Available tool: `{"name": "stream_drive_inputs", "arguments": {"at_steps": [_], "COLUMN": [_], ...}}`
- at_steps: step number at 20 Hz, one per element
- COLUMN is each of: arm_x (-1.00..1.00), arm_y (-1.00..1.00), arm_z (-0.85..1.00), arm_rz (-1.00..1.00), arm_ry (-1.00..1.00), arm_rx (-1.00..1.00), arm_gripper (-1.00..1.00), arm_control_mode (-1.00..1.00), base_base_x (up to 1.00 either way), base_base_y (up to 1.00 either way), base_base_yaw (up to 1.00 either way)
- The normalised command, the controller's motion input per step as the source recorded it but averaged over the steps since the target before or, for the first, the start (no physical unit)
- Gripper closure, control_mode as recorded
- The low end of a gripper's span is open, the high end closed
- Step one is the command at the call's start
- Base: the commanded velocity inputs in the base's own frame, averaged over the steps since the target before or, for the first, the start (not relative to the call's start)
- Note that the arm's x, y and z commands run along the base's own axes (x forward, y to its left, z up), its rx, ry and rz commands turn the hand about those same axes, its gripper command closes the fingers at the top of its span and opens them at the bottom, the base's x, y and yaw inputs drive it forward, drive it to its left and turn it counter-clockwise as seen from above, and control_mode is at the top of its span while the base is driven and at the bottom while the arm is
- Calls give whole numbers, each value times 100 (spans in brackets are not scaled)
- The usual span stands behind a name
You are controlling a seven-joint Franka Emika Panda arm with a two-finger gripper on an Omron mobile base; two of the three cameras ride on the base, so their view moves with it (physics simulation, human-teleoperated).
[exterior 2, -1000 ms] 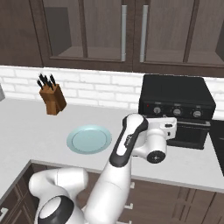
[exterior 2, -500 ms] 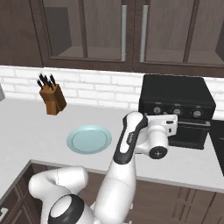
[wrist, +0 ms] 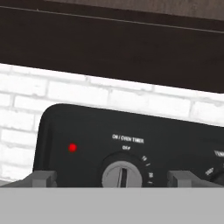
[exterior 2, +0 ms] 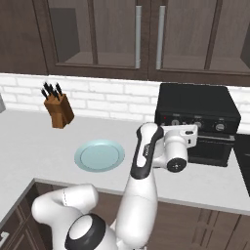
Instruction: Pick up the kebab skewer and baguette bread, and place them inside the toaster oven. Close the toaster oven door and start by setting the timer.
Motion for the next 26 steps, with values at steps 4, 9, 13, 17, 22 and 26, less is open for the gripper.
{"name": "stream_drive_inputs", "arguments": {"at_steps": [4,9,13,17,22,26], "arm_x": [19,4,11,17,6,1], "arm_y": [-3,-9,-6,-1,-5,-6], "arm_z": [0,0,0,0,0,0], "arm_rz": [0,0,0,0,0,0], "arm_ry": [0,0,0,0,0,0], "arm_rx": [0,0,0,0,0,0], "arm_gripper": [-100,-100,-100,-100,-100,-100], "arm_control_mode": [-100,-100,-100,-100,-100,-100], "base_base_x": [0,0,0,0,0,0], "base_base_y": [0,0,0,0,0,0], "base_base_yaw": [0,0,0,0,0,0]}}
